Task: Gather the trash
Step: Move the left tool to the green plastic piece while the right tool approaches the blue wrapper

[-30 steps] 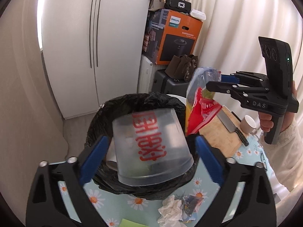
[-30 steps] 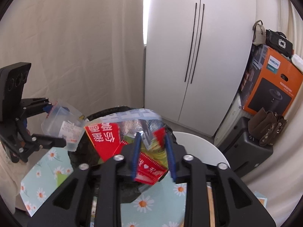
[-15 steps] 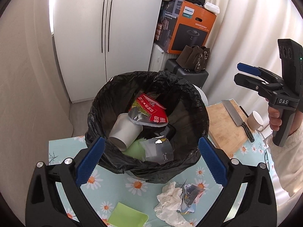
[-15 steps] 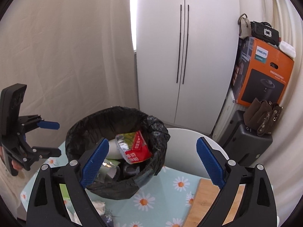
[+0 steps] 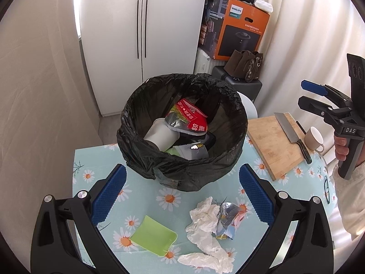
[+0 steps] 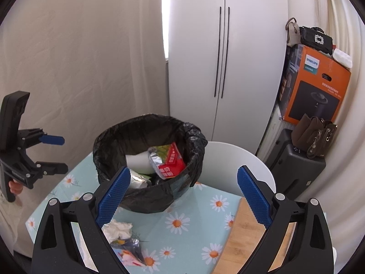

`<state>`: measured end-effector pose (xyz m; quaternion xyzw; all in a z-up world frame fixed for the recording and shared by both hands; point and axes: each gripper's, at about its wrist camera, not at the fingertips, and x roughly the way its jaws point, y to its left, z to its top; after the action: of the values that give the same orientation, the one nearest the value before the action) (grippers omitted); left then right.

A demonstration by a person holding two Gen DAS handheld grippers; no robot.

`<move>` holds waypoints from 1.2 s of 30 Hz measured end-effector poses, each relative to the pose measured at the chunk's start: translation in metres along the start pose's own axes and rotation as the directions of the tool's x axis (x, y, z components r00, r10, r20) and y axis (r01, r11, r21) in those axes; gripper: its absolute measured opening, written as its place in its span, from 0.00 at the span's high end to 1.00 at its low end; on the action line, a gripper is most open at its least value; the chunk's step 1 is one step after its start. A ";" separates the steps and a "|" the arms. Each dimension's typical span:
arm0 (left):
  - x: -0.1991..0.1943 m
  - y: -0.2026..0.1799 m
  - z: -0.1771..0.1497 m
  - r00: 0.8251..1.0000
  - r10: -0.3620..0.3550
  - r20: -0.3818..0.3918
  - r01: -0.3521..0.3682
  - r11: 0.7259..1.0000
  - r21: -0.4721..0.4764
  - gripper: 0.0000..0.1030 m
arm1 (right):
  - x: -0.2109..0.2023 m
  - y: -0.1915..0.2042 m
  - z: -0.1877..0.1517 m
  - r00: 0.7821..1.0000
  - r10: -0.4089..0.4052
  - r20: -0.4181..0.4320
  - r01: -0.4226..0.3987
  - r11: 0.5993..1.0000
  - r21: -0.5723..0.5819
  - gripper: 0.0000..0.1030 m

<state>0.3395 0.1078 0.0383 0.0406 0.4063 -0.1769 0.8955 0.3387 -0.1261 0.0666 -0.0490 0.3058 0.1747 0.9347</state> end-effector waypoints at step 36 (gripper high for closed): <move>0.059 0.017 -0.119 0.963 0.082 -0.257 -0.112 0.988 -0.103 0.06 | 0.062 0.074 -0.124 0.948 0.085 -0.307 -0.122 0.987 -0.103 0.12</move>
<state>0.2968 0.1328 -0.0857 0.0301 0.5239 -0.1019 0.8452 0.2903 -0.0636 -0.0691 -0.1156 0.4357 0.2321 0.8619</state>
